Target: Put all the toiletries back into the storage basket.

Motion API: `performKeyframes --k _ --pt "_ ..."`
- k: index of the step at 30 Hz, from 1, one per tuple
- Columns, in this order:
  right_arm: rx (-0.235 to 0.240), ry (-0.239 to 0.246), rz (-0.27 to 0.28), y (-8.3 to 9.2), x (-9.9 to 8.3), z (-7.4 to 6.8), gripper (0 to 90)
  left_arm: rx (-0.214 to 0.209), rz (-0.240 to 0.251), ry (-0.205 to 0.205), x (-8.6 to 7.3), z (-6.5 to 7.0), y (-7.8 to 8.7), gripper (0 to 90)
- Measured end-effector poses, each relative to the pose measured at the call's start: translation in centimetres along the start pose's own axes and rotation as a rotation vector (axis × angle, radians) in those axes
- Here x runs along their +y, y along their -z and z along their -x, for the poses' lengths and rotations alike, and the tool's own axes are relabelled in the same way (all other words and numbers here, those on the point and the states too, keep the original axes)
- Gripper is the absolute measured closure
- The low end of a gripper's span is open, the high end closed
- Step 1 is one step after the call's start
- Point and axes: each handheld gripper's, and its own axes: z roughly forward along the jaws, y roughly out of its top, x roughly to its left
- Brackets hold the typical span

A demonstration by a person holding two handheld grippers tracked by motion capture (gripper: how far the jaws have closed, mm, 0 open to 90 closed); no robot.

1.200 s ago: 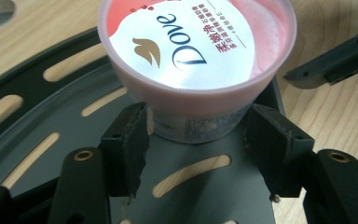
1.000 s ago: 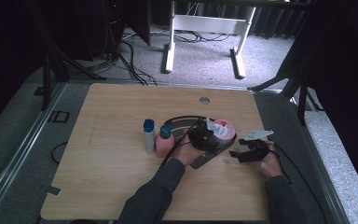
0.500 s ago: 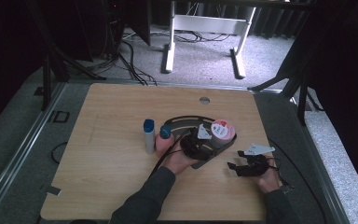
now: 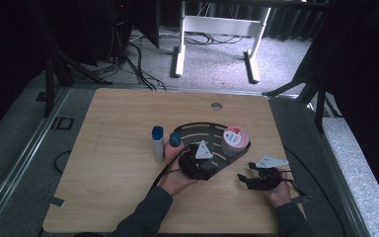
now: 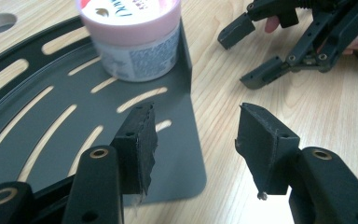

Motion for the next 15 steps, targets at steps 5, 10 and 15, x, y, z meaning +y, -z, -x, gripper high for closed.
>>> performKeyframes --k 5,10,15 --pt "-0.013 -0.021 0.005 -0.3 0.1 -0.1 29.8 0.021 0.017 0.017 -0.8 -0.6 1.2 49.2" --pt "-0.046 -0.025 -0.012 -0.4 0.0 -0.3 32.7 0.047 0.028 0.014 -1.6 -0.4 2.3 52.4" --pt "-0.047 -0.020 -0.012 -0.3 0.0 -0.3 33.1 0.061 0.035 0.023 -2.4 -0.6 3.4 54.1"
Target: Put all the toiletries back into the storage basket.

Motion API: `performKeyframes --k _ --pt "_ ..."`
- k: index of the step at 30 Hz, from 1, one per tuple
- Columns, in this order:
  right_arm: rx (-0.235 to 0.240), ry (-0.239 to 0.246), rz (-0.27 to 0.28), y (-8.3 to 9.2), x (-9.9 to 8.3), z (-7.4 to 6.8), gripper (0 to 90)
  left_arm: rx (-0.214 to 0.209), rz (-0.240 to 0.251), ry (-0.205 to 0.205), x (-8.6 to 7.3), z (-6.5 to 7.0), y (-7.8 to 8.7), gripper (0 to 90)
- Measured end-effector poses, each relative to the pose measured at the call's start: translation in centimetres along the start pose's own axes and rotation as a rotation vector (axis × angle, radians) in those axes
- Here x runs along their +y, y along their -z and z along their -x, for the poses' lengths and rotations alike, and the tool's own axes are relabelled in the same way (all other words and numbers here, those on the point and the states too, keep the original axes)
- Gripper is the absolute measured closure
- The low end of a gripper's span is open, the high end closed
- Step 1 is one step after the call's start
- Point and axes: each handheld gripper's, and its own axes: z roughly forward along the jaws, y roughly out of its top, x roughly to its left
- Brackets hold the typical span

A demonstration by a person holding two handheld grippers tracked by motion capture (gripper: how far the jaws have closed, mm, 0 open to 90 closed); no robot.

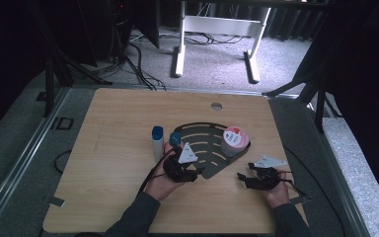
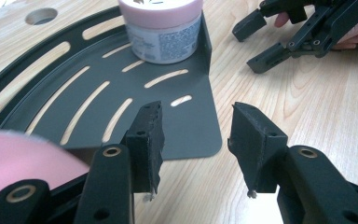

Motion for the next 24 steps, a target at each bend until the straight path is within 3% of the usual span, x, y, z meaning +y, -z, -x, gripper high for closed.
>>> performKeyframes --k 9,19,24 --pt "0.025 -0.004 -0.006 0.0 0.0 0.2 30.8 0.042 0.019 0.044 -1.2 -1.0 2.1 59.3" --pt "0.051 0.019 -0.009 0.1 -0.1 0.3 29.4 0.104 -0.011 0.115 -4.2 -2.3 3.7 67.9" --pt "0.058 0.026 -0.009 0.1 -0.1 0.4 29.2 0.145 -0.050 0.149 -5.5 -3.1 4.0 75.0"
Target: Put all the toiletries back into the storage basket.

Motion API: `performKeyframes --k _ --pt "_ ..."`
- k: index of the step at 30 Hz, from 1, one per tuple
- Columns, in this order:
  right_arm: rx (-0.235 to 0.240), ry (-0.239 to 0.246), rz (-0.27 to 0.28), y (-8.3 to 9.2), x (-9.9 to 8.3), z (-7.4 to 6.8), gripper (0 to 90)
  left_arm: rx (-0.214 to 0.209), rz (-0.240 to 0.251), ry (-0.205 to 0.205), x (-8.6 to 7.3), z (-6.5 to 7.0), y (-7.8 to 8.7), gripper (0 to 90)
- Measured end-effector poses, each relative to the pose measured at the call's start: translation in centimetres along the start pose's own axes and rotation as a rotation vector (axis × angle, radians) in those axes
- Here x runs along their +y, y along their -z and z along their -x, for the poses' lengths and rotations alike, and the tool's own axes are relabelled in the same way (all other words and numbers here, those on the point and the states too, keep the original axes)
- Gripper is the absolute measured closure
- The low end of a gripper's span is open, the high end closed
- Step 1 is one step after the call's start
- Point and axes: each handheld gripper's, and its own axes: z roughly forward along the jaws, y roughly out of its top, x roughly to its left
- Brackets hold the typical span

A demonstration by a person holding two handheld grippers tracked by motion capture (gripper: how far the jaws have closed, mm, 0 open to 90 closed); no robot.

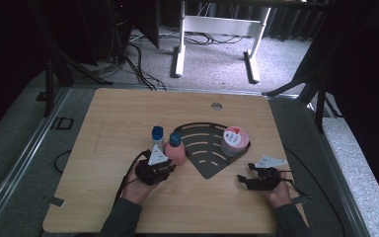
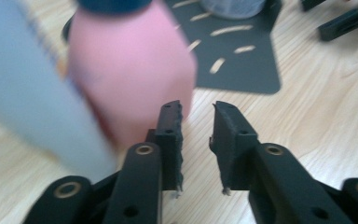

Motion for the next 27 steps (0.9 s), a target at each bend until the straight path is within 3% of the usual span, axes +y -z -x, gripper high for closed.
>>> performKeyframes --k 4,9,21,27 --pt "0.003 0.004 0.000 0.0 0.0 0.0 29.1 0.092 -0.045 -0.011 -0.7 -0.5 -0.4 80.4" --pt "0.010 0.010 -0.001 0.0 0.0 0.2 29.1 0.150 -0.095 -0.019 -1.2 -1.0 -1.0 83.8" --pt "0.015 0.015 -0.002 0.0 0.0 0.2 28.8 0.177 -0.092 0.026 -1.5 -2.4 -1.4 85.2" --pt "0.015 0.015 -0.002 0.0 0.0 0.2 28.9 0.193 -0.101 0.019 -1.3 -2.9 -2.0 85.2"
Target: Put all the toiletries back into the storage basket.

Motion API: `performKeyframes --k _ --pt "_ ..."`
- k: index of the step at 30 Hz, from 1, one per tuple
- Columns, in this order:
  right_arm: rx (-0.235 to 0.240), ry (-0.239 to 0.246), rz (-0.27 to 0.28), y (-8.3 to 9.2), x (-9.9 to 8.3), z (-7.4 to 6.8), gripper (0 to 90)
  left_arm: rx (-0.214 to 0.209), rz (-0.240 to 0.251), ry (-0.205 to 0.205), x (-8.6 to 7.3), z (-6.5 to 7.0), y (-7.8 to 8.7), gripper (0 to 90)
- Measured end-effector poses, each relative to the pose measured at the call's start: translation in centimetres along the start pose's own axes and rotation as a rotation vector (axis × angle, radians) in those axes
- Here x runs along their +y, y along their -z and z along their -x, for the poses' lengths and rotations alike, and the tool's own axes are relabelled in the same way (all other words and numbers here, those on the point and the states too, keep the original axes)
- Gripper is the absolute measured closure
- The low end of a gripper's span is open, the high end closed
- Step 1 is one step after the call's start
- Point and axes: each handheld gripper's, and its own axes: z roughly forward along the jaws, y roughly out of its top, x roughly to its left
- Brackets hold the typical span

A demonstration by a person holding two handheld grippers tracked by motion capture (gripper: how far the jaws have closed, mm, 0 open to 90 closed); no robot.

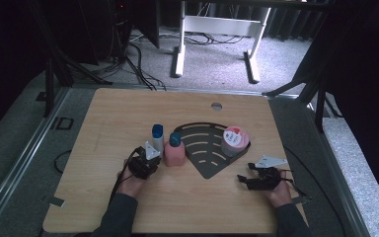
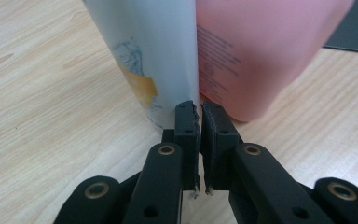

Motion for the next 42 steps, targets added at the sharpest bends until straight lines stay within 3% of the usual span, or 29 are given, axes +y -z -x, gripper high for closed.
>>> performKeyframes --k 10,17,24,27,33,42 --pt "0.000 0.000 0.000 0.0 0.0 0.0 28.8 0.018 -0.006 0.042 0.3 -1.6 -1.2 84.4" --pt "0.000 0.000 0.000 0.0 0.0 0.0 28.9 0.007 0.006 0.062 0.8 -2.3 -1.8 82.6" --pt "0.000 0.000 0.000 0.0 0.0 0.0 28.8 -0.020 0.076 0.080 1.3 -2.5 0.1 76.8" --pt "0.000 -0.001 0.000 0.0 0.0 0.0 28.9 -0.059 0.099 0.092 1.7 -2.7 1.1 70.7" --pt "0.003 0.003 0.000 0.0 0.0 0.1 28.8 -0.102 0.143 0.063 2.5 -2.4 2.8 62.6" --pt "0.003 0.003 0.000 0.0 0.0 0.1 28.8 -0.167 0.183 0.007 3.8 -1.3 4.1 53.0"
